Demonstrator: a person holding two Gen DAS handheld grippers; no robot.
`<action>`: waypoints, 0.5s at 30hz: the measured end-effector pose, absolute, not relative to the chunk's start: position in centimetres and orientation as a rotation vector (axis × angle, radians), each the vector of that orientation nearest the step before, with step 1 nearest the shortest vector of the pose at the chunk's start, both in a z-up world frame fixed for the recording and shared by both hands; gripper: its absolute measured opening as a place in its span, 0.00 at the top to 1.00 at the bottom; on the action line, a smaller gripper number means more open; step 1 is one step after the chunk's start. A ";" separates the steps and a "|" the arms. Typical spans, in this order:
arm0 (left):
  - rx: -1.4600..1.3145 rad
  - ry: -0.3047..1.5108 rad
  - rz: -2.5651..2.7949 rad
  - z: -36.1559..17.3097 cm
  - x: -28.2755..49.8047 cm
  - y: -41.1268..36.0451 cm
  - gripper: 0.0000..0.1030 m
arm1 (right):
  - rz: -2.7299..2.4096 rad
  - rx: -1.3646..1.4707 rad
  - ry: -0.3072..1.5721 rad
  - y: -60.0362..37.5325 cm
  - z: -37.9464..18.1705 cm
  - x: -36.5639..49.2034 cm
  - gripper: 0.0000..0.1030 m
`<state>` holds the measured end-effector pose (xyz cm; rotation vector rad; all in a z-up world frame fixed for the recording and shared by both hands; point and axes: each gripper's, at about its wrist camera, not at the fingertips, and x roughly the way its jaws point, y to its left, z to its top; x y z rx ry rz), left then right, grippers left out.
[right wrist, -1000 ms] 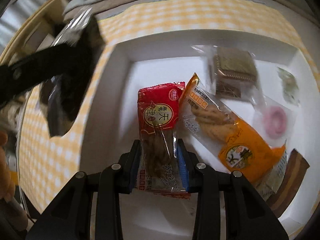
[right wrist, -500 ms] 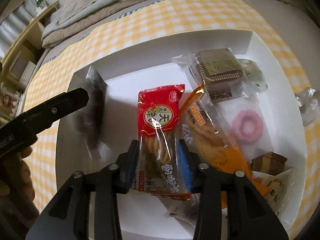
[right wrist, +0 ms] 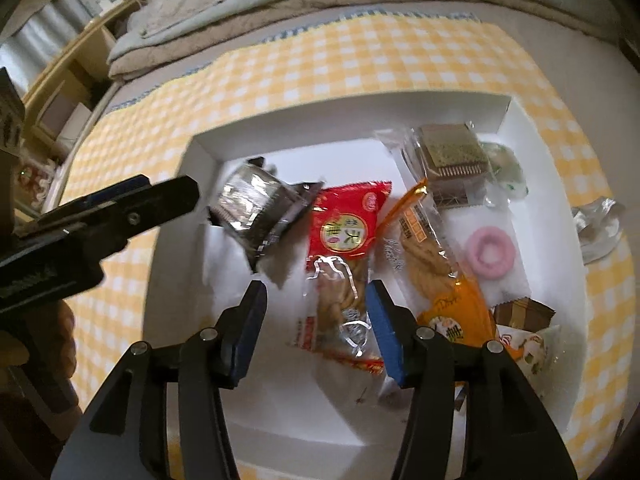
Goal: Organize snacks
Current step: 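Open both grippers to release the silver cake and red bag into the tray, then withdraw both tools from the tray toward the two clear ring packets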
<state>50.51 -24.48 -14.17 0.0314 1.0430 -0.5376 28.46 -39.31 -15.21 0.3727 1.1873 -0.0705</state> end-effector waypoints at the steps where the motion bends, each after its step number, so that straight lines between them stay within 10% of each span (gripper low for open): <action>1: 0.033 1.039 -0.539 -13.8 50.2 -24.3 0.21 | -0.070 0.367 1.180 -39.2 -14.8 28.3 0.48; 15: 0.064 0.990 -0.540 -9.3 45.5 -20.3 0.16 | -0.136 0.299 1.084 -38.7 -9.0 25.2 0.34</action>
